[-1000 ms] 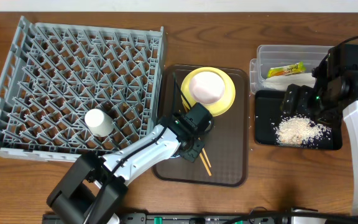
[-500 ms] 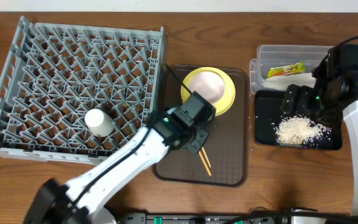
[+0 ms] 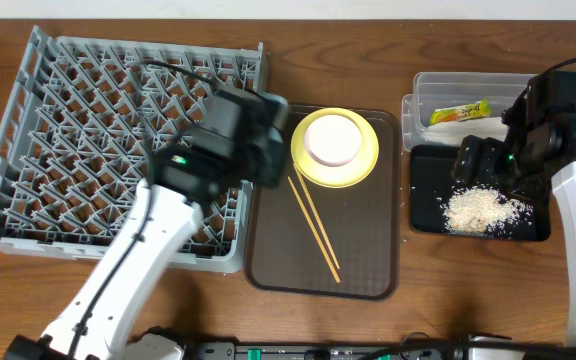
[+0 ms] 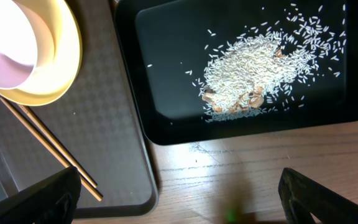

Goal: Sort waste into correct bins and load items into the dishwasher
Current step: 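Lift the light-blue bowl with the left gripper and carry it over the rack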

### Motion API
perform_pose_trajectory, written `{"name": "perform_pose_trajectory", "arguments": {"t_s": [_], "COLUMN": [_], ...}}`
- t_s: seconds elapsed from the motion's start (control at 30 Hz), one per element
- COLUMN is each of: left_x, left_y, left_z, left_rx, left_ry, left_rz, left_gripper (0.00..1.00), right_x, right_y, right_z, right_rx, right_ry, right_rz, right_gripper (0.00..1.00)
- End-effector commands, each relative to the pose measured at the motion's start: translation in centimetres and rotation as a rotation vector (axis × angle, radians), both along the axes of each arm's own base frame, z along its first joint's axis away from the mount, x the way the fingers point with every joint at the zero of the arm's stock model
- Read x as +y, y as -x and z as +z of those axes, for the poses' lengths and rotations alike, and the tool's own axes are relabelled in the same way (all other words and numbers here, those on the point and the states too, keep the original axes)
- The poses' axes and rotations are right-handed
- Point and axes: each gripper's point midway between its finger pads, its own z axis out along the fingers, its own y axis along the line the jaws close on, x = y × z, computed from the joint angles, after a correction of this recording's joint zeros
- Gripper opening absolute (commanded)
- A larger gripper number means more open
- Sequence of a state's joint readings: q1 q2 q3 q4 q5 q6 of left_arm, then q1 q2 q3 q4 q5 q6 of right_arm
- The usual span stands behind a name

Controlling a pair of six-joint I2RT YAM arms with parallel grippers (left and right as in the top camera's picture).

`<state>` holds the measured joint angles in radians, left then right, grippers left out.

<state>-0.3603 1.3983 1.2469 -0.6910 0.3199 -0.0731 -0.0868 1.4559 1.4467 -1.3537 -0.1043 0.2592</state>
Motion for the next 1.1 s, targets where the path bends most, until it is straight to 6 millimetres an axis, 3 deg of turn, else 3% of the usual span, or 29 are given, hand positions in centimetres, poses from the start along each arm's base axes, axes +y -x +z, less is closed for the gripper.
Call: {"name": "perform_pose_trajectory", "arguments": {"t_s": [0.0,0.27,0.53,0.7,1.07], "left_x": [0.7,4.5,9.0,12.2,14.7], "left_y": [-0.4,-1.9,-4.6,-6.9,-9.8], "left_z": [2.5,4.8,5.2,3.6,1.1], "left_rx": [-0.005,0.04,0.035,0.037,0.089], "left_ry": [0.164,0.504,0.736,0.784,0.963], "left_rz": [-0.053,-0.067,-0.044,0.036,0.032], "left_gripper": [0.07,0.08,0.07,0.07,0.08], "right_x": [-0.1,-0.1,-0.1,-0.1,-0.1], "right_y": [-0.1,-0.1,-0.1,-0.1,-0.1], "right_z": [0.3,0.3,0.3,0.3,0.3], "right_rx": [-0.012,-0.012,-0.012,-0.011,-0.011], "right_ry": [-0.002,-0.002,-0.002,-0.002,-0.002], "right_rz": [0.002,0.002,0.002,0.002,0.002], "right_gripper": [0.99,0.99,0.99,0.99,0.99]}}
